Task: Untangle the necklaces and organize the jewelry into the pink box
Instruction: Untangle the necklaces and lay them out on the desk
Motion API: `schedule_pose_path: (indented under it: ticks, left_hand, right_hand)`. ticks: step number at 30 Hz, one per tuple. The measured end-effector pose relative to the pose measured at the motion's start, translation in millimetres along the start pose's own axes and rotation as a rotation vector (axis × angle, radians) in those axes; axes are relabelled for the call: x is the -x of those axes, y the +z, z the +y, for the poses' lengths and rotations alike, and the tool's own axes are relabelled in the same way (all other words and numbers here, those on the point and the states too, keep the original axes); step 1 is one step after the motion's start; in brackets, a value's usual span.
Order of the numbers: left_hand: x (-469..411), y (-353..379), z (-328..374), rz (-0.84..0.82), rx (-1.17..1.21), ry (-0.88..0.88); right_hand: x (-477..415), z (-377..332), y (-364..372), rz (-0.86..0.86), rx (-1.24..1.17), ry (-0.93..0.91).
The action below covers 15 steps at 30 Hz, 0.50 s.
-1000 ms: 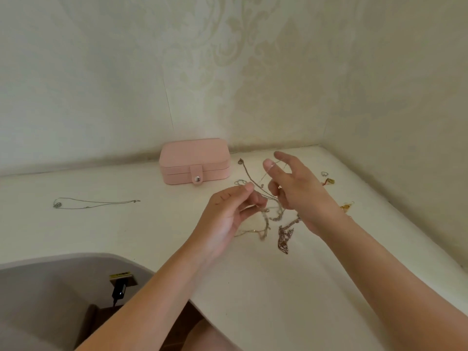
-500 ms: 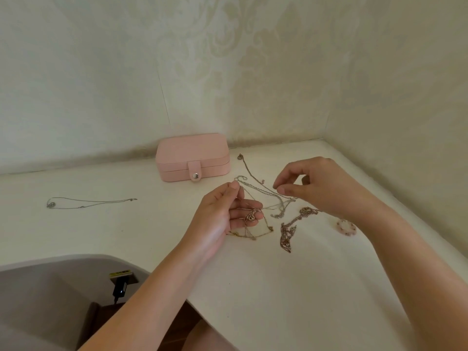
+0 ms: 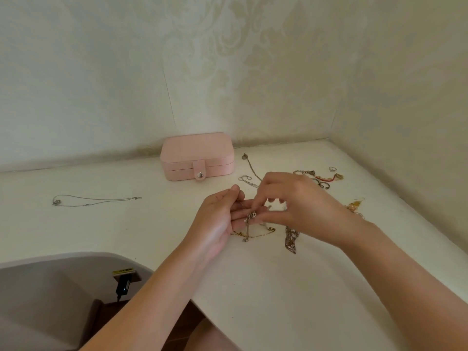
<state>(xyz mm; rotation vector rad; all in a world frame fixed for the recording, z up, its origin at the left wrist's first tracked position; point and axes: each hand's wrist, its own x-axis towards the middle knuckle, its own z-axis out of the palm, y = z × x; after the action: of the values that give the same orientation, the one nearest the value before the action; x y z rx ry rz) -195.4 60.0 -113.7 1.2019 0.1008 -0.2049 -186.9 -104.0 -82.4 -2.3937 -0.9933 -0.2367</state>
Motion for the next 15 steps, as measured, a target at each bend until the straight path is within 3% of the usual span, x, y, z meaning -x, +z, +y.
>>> schedule_pose_path:
  ticks: [12, 15]
  left_hand:
    - [2.5, -0.3, -0.5, -0.010, -0.009, 0.026]
    - [4.1, 1.2, -0.3, -0.017, -0.032, 0.043]
  right_hand:
    - [-1.7, -0.2, 7.8, 0.016, 0.032, -0.039]
    - [-1.2, -1.3, 3.8, 0.092, -0.135, 0.059]
